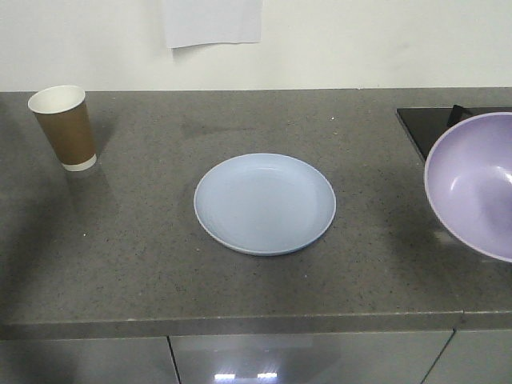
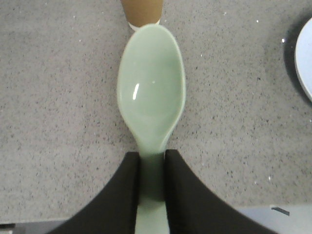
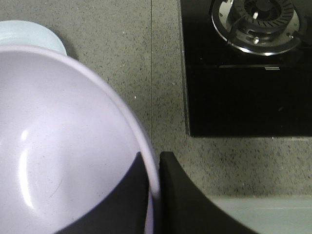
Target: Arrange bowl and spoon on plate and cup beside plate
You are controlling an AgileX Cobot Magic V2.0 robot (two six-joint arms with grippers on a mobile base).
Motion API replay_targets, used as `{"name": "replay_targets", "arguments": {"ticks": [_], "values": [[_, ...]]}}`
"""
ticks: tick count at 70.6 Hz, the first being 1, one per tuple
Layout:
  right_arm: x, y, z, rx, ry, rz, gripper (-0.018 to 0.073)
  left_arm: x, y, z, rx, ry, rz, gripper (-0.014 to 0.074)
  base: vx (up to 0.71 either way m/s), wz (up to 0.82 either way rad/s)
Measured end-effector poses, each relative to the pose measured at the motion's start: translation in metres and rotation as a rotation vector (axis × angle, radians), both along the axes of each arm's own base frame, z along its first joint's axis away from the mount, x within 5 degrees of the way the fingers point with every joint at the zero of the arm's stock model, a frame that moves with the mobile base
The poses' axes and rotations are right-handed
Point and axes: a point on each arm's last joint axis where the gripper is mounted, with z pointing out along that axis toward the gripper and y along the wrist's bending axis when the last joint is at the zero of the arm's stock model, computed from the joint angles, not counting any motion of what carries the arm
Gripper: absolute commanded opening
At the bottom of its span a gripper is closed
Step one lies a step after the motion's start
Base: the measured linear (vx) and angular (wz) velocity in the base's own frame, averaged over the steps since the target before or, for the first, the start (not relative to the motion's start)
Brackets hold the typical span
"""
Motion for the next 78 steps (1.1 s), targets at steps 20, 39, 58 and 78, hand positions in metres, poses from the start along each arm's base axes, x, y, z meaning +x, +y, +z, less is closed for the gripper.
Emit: {"name": "replay_targets", "arguments": {"ticks": [20, 39, 58, 78], "values": [[0.0, 0.0, 0.0, 0.0, 0.0, 0.0, -0.0006, 0.0, 0.0, 0.0, 0.0, 0.0, 0.0, -0.0006, 0.15, 0.0], [0.0, 0.0, 0.0, 0.0, 0.0, 0.0, -0.0006, 0.0, 0.0, 0.0, 0.0, 0.0, 0.0, -0.0006, 0.13, 0.01], [0.0, 0.0, 0.0, 0.0, 0.0, 0.0, -0.0006, 0.0, 0.0, 0.0, 0.0, 0.0, 0.0, -0.0006, 0.11, 0.02], [0.0, 0.0, 0.0, 0.0, 0.0, 0.0, -0.0006, 0.0, 0.0, 0.0, 0.0, 0.0, 0.0, -0.0006, 0.07, 0.04]]}}
